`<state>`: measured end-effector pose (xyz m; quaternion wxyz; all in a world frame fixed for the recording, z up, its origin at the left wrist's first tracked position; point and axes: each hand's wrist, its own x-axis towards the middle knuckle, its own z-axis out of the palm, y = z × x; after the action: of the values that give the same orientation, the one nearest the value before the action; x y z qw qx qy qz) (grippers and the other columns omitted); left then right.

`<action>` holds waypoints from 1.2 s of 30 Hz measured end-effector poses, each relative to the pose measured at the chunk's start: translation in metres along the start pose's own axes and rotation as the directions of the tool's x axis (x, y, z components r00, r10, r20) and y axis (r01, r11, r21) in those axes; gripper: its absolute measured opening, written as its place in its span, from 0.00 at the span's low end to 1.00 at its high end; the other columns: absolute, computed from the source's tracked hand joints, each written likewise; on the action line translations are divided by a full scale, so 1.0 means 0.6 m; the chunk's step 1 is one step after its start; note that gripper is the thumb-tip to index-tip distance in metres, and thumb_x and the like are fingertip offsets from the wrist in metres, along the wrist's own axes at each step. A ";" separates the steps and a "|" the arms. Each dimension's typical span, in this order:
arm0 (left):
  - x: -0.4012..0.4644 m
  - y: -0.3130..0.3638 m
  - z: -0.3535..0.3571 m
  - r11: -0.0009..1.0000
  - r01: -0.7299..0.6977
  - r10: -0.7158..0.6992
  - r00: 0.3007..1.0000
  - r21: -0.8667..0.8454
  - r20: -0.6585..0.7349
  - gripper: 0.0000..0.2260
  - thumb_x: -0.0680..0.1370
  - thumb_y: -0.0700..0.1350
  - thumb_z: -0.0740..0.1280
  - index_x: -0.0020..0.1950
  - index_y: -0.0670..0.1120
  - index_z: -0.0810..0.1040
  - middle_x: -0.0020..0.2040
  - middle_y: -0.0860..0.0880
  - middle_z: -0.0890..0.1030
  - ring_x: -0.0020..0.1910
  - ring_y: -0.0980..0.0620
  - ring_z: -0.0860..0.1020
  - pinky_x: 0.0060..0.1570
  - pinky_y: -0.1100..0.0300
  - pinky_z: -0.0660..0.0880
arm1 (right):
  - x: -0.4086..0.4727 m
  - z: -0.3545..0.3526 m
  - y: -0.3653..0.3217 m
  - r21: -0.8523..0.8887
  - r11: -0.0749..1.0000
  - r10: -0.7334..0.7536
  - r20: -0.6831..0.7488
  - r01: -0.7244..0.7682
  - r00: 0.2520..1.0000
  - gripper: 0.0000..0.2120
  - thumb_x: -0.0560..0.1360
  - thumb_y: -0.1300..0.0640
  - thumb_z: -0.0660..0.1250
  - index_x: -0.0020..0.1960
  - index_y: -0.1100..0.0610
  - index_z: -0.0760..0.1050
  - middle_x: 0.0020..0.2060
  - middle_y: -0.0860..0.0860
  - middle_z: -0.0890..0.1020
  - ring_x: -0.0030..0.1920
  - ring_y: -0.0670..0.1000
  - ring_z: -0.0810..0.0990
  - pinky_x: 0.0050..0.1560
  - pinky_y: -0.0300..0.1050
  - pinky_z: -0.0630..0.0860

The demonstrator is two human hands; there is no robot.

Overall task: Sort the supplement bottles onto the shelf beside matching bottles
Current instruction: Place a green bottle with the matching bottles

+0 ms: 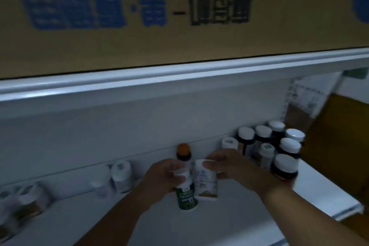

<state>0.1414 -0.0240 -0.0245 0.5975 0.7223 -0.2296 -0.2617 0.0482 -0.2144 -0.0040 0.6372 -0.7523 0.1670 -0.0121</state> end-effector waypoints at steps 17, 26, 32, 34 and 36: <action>-0.216 -0.062 -0.364 0.999 0.018 -0.004 0.892 0.028 -0.452 0.10 0.72 0.31 0.68 0.39 0.46 0.78 0.39 0.48 0.79 0.40 0.53 0.76 0.35 0.63 0.74 | 0.072 0.426 -0.024 -0.493 0.820 -0.394 -0.119 0.290 0.912 0.13 0.64 0.50 0.76 0.40 0.49 0.71 0.42 0.47 0.76 0.46 0.50 0.77 0.41 0.39 0.67; -0.287 -0.099 -0.453 0.999 -0.050 0.049 0.948 0.006 -0.314 0.07 0.69 0.32 0.71 0.41 0.43 0.78 0.40 0.46 0.79 0.41 0.52 0.77 0.37 0.65 0.76 | 0.083 0.474 0.002 -0.649 0.720 -0.468 -0.193 0.245 0.863 0.16 0.60 0.53 0.79 0.40 0.50 0.73 0.51 0.53 0.75 0.54 0.57 0.77 0.50 0.43 0.70; -0.303 -0.119 -0.505 0.970 0.012 0.060 0.956 0.243 -0.289 0.12 0.72 0.36 0.70 0.40 0.55 0.79 0.37 0.60 0.82 0.38 0.69 0.78 0.48 0.57 0.77 | 0.047 0.518 -0.028 -0.718 0.560 -0.712 -0.160 0.414 0.684 0.14 0.63 0.52 0.78 0.44 0.55 0.78 0.44 0.52 0.79 0.47 0.50 0.74 0.48 0.39 0.69; -0.307 -0.122 -0.513 0.940 0.038 0.066 0.955 0.338 -0.291 0.12 0.72 0.38 0.71 0.40 0.56 0.79 0.40 0.58 0.82 0.39 0.70 0.77 0.48 0.57 0.77 | 0.032 0.568 -0.045 -0.606 0.644 -0.571 0.025 0.466 0.821 0.13 0.66 0.46 0.74 0.47 0.48 0.75 0.43 0.43 0.77 0.44 0.43 0.74 0.46 0.37 0.71; -0.312 -0.123 -0.514 0.936 0.056 0.066 0.942 0.348 -0.329 0.10 0.71 0.39 0.72 0.40 0.55 0.79 0.45 0.52 0.82 0.42 0.67 0.78 0.50 0.54 0.77 | 0.020 0.620 -0.046 -0.526 0.736 -0.312 0.295 0.426 0.903 0.20 0.68 0.41 0.71 0.56 0.42 0.71 0.47 0.37 0.75 0.46 0.40 0.75 0.44 0.30 0.70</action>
<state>0.2022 0.3394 -0.0317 0.4892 0.8510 -0.1696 -0.0879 0.1522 0.1410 -0.0494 0.3750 -0.9255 -0.0511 -0.0170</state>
